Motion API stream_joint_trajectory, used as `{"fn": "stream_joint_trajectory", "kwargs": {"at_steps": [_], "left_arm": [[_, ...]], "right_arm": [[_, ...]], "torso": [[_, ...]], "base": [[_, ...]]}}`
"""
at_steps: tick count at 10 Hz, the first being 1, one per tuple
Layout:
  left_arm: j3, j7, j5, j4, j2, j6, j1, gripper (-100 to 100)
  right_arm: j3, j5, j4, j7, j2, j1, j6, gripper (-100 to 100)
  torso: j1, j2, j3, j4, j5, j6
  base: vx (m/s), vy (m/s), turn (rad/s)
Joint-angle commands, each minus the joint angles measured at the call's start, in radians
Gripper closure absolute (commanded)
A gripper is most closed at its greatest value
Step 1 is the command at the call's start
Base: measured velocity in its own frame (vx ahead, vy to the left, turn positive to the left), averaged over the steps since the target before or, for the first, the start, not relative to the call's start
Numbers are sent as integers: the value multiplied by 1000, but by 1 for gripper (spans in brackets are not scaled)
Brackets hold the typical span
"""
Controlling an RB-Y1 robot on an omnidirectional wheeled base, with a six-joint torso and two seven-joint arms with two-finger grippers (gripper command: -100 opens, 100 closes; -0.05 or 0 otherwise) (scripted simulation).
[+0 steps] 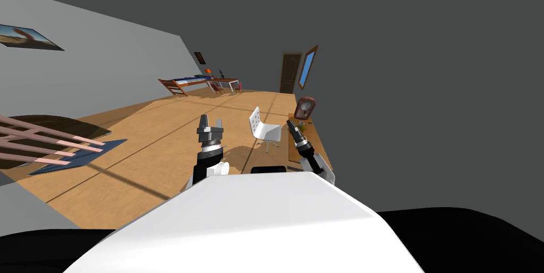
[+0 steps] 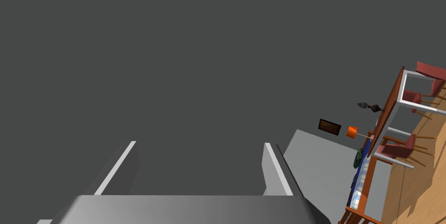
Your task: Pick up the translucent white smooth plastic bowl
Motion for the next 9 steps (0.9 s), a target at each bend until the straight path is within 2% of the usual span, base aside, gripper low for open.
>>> {"fn": "stream_joint_trajectory", "kwargs": {"at_steps": [1, 9], "left_arm": [[0, 0, 0, 0, 0, 0, 0, 0], [0, 0, 0, 0, 0, 0, 0, 0]], "right_arm": [[-1, 5, 38, 11, -11, -7, -3, -100], [82, 135, 308, 171, -180, -43, 117, -100]], "torso": [[0, 0, 0, 0, 0, 0], [1, 0, 0, 0, 0, 0]], "base": [[10, 18, 34], [21, 35, 128]]}}
